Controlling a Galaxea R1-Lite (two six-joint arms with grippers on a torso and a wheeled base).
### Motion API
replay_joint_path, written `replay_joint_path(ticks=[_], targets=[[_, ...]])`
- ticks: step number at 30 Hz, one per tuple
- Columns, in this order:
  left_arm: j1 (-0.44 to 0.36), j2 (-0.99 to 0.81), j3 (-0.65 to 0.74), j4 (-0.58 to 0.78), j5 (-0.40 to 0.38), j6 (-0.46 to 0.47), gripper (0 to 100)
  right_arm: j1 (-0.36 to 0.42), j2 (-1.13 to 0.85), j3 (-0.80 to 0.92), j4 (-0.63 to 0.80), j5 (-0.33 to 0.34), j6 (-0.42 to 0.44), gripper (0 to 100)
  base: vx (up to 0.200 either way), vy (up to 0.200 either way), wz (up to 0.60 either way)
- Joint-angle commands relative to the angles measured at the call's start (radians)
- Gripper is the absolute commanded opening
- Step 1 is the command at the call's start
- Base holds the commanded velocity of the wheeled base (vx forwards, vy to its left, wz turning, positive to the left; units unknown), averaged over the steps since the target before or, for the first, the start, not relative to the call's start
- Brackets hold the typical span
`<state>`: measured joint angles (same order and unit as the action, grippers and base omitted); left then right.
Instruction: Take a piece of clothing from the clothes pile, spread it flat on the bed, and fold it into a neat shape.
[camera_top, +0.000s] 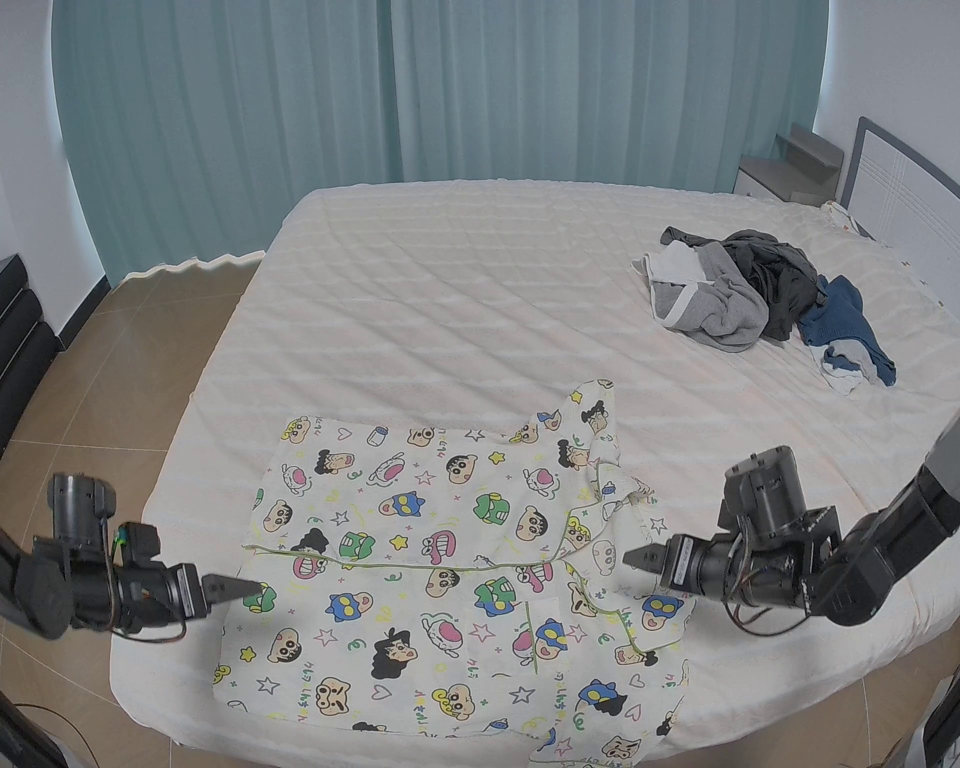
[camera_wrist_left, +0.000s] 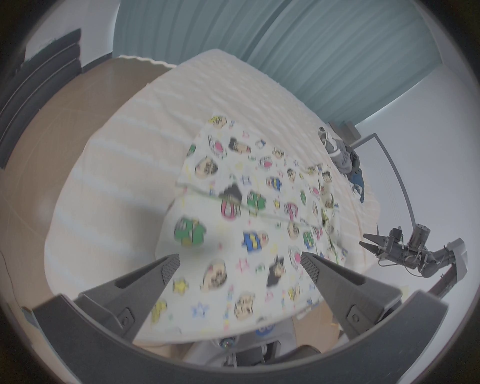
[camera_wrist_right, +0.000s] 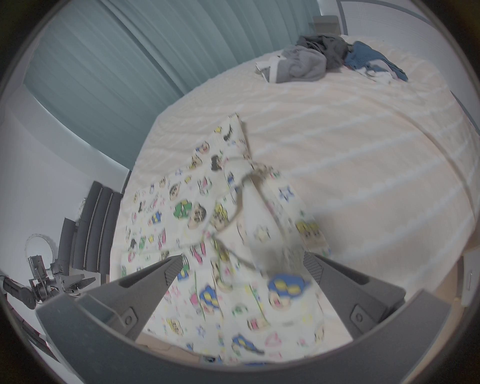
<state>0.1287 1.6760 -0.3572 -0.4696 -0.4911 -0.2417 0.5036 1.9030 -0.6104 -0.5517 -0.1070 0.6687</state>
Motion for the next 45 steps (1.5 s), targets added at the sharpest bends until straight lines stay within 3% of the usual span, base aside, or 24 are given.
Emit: replay_joint_path(ticks=[1,10,17,26,32,36,39,45], targets=[[0.005,-0.145,0.224,-0.067,-0.034,-0.007,100,0.073,-0.094,0.172,-0.01,-0.006,0.054,100,-0.2,0.0,0.0],[0.008,-0.134,0.276,-0.072,-0.05,-0.01,100,0.131,-0.038,0.265,-0.013,-0.03,0.063,100,-0.2,0.0,0.0],[0.02,-0.087,0.268,-0.084,-0.05,-0.013,100,0.17,0.053,0.294,-0.109,-0.077,0.061,100,-0.2,0.0,0.0],[0.046,0.103,0.264,-0.32,-0.046,-0.087,100,0.174,0.168,0.239,-0.162,-0.068,0.022,100,0.0,0.0,0.0],[0.051,0.324,0.262,-0.572,-0.037,-0.093,100,0.138,0.243,0.156,-0.16,-0.033,-0.046,100,0.0,0.0,0.0],[0.043,0.413,0.262,-0.739,-0.024,-0.163,100,0.096,0.301,0.089,-0.162,-0.03,-0.089,100,0.0,0.0,0.0],[0.038,0.446,0.265,-0.811,-0.023,-0.217,100,0.076,0.32,0.057,-0.154,-0.01,-0.092,100,0.0,0.0,0.0],[0.034,0.464,0.259,-0.86,-0.018,-0.22,100,0.016,0.347,0.018,-0.145,0.055,-0.153,100,0.0,0.0,0.0]])
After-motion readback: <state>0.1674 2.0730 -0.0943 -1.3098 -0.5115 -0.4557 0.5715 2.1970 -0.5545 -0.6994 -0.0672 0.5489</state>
